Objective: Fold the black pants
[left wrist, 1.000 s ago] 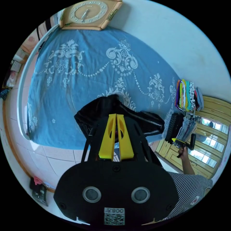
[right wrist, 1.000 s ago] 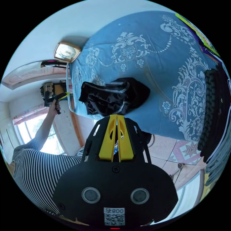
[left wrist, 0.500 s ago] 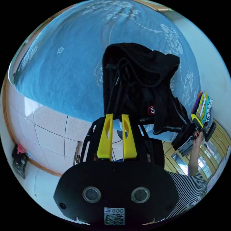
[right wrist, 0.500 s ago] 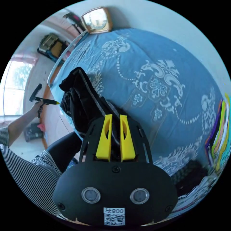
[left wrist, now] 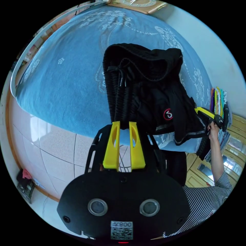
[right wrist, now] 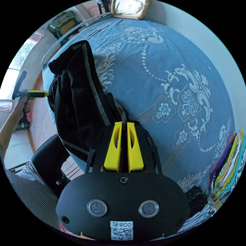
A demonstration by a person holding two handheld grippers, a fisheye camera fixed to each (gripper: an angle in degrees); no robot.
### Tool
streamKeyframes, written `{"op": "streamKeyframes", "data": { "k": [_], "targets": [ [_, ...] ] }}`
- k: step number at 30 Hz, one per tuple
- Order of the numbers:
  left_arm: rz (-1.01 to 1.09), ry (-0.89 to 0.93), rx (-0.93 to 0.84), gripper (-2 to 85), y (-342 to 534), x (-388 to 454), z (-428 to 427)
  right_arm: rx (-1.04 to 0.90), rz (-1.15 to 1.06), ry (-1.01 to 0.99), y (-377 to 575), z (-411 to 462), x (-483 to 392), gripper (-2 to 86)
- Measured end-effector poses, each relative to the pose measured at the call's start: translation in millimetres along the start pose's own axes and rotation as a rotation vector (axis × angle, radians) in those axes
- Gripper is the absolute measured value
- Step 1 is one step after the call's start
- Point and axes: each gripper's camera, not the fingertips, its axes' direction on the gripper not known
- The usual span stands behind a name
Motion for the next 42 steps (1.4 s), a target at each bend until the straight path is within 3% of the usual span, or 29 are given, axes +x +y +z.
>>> {"op": "streamKeyframes", "data": {
  "k": [7, 12, 18, 22, 26, 30, 35, 42],
  "targets": [
    [0.087, 0.051, 0.109, 0.5, 31, -9, -17, 0.187, 0.199, 0.054, 105, -153, 15, 2.7],
    [0.119, 0.14, 0.269, 0.2, 66, -26, -53, 0.433, 0.375, 0.064, 256, -328, 53, 2.4],
    [0.072, 0.193, 0.379, 0.2, 106, -51, -68, 0.596, 0.513, 0.082, 411, -438, 60, 2.2],
    [-0.003, 0.207, 0.363, 0.5, 115, -64, -48, 0.537, 0.628, 0.099, 467, -423, 72, 2.1],
    [-0.066, 0.225, 0.282, 1.3, 115, -59, -8, 0.338, 0.779, 0.013, 499, -339, 122, 1.3],
    [-0.03, 0.189, 0.304, 3.2, 117, -27, -1, 0.242, 0.878, 0.061, 517, -305, 134, 0.8],
    [0.142, 0.123, 0.297, 6.0, 93, 45, 5, 0.313, 0.767, 0.005, 505, -313, 118, 2.2],
    [0.362, 0.142, 0.198, 7.9, 8, 194, 53, 0.227, 0.612, 0.012, 439, -288, 76, 4.8]
  ]
}}
